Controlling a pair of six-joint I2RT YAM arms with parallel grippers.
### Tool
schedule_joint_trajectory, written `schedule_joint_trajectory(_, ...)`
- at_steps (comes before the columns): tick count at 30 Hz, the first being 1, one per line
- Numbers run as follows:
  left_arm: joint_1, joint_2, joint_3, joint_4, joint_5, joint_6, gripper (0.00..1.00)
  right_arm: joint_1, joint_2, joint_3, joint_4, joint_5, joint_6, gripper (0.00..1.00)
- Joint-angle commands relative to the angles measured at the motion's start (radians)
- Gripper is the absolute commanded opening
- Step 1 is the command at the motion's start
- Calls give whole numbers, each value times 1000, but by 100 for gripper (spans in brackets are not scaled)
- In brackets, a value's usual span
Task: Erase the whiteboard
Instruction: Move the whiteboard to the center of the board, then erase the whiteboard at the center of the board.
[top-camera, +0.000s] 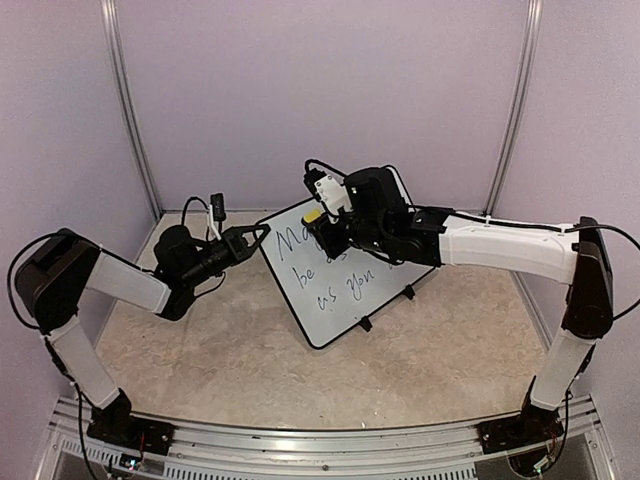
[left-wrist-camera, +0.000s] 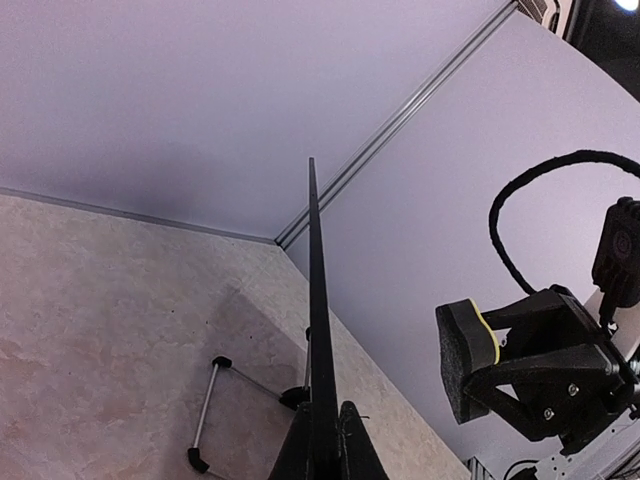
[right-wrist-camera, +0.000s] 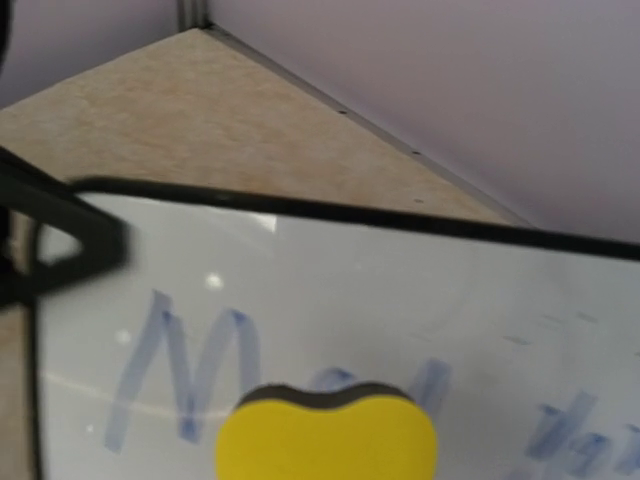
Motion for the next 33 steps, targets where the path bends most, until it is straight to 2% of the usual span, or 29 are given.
schedule_joint_trajectory(1, -53, -16, -27, -46, -5, 38, 0, 35, 67, 89, -43, -4, 46, 22)
schedule_joint_trajectory(11, -53, -53, -27, -72, -28, 54, 0, 38, 216, 288, -182, -10, 129, 19)
schedule_joint_trajectory(16, -53, -55, -33, -68, -27, 56, 0, 43, 236, 308, -191, -25, 140, 19)
schedule_joint_trajectory(22, -53, -63, -33, -74, -34, 61, 0, 86, 270, 338, -219, 81, 111, 19)
schedule_joint_trajectory(33, -54, -72, -44, -62, -30, 57, 0, 106, 318, 357, -227, 161, 94, 18)
